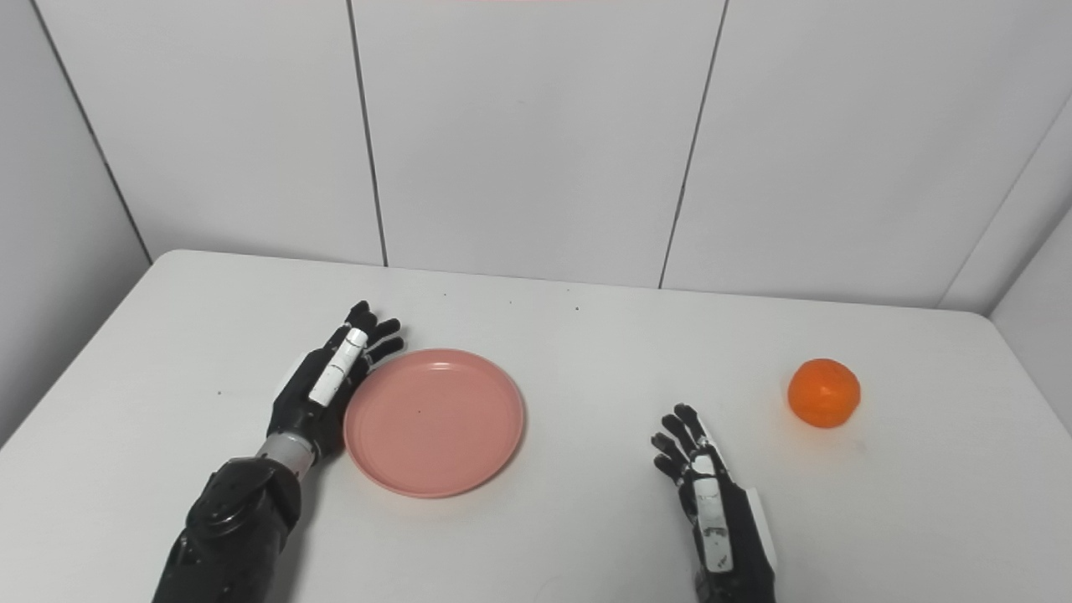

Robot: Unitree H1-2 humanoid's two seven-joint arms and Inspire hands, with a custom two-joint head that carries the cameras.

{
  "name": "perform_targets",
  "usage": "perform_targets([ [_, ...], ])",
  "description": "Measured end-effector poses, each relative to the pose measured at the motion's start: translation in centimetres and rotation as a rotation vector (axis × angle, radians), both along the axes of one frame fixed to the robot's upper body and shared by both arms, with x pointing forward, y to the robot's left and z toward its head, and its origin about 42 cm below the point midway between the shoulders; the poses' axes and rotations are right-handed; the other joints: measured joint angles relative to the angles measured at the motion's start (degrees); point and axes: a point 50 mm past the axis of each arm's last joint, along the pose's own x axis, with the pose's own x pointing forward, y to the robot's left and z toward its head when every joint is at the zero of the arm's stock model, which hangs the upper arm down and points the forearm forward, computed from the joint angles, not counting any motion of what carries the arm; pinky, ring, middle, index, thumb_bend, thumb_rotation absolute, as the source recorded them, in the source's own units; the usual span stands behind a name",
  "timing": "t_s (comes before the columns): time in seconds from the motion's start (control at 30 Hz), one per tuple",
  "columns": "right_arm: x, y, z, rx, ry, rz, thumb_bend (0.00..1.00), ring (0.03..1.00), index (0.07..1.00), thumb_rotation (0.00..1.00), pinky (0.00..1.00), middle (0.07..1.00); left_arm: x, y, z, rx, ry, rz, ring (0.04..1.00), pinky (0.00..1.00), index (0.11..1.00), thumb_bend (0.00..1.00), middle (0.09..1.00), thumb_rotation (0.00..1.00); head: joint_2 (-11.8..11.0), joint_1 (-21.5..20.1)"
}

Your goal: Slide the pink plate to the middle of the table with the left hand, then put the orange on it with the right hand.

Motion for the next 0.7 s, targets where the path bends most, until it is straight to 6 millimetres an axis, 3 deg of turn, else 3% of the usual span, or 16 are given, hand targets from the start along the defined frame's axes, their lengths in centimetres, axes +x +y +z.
perform_targets([
  [0.43, -0.1, 0.5, 0.0, 0.011, 0.004, 0.0, 0.85, 0.875, 0.914, 0.98, 0.89, 0.901, -0.1, -0.6, 0.1, -0.038, 0.024, 0.001, 0.875, 0.79, 1.0, 0.79, 0.864, 0.63, 0.09, -0.53],
  [0.7, -0.1, 0.7, 0.0, 0.007, 0.005, -0.01, 0.85, 0.87, 0.919, 0.99, 0.88, 0.901, -0.2, -2.0, 0.3, -0.06, 0.025, 0.002, 0.878, 0.83, 1.0, 0.79, 0.858, 0.62, 0.09, -0.79],
])
